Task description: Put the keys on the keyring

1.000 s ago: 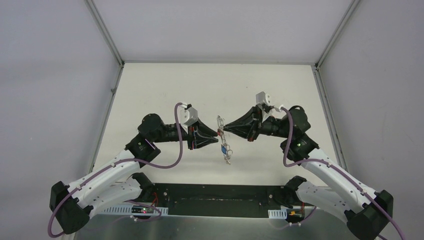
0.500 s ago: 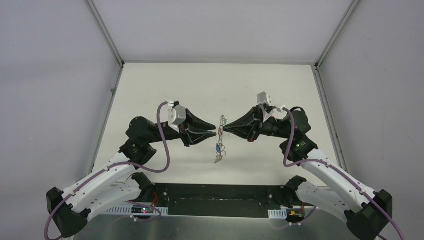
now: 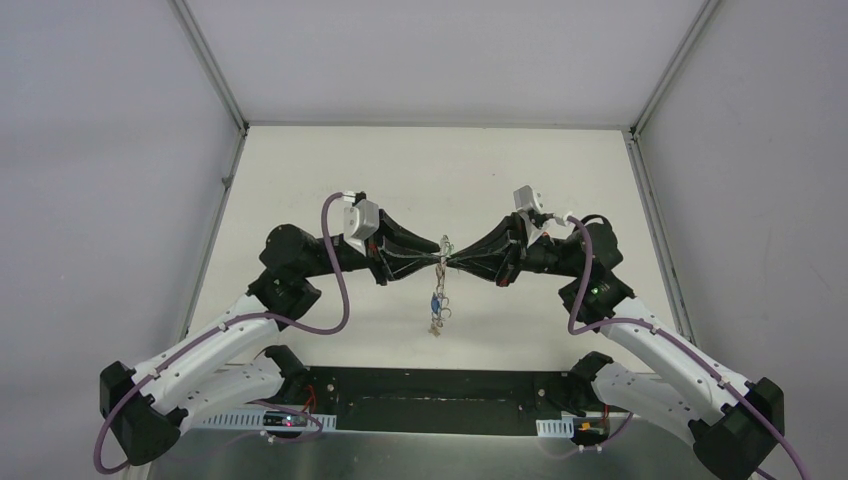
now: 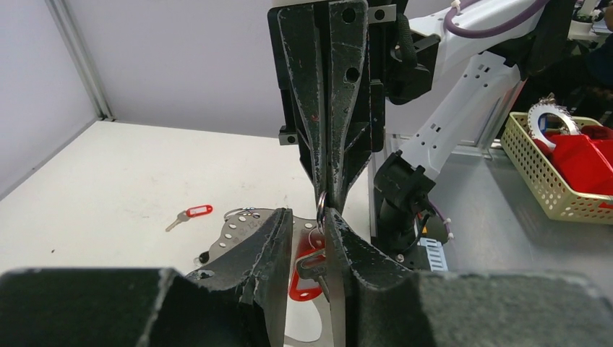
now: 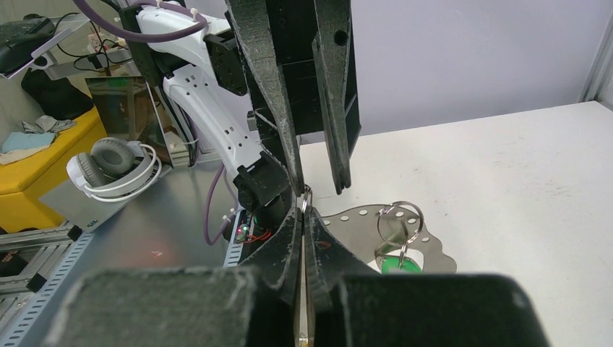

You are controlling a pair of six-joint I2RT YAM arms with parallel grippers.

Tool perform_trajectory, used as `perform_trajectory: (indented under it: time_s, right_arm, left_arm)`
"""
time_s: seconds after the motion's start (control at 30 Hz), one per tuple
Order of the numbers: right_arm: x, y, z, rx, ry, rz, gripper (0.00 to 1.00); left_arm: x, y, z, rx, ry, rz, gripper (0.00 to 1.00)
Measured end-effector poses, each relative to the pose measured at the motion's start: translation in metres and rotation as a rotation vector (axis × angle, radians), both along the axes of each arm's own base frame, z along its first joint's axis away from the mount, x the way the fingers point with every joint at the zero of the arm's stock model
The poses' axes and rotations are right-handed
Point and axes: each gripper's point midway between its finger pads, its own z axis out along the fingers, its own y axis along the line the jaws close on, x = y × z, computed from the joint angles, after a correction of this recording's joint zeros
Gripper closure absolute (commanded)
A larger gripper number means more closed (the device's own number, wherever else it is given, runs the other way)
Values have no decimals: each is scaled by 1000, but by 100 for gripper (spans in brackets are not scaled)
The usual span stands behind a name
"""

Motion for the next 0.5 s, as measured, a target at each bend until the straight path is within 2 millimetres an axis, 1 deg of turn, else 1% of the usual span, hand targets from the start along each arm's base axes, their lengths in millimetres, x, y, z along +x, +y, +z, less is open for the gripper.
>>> perform_trajectory:
  time_s: [0.33, 0.43, 0.5]
  right_arm:
    - [0, 0, 0, 0, 4, 0, 100]
    - [0, 0, -1, -2, 7, 0, 100]
    - [1, 1, -1, -3, 8, 1, 100]
  left_arm:
    - [2, -5, -7, 18, 18, -15, 76]
    - [2, -7, -10, 26, 27, -26, 79]
    - [1, -9, -12, 30, 33, -34, 85]
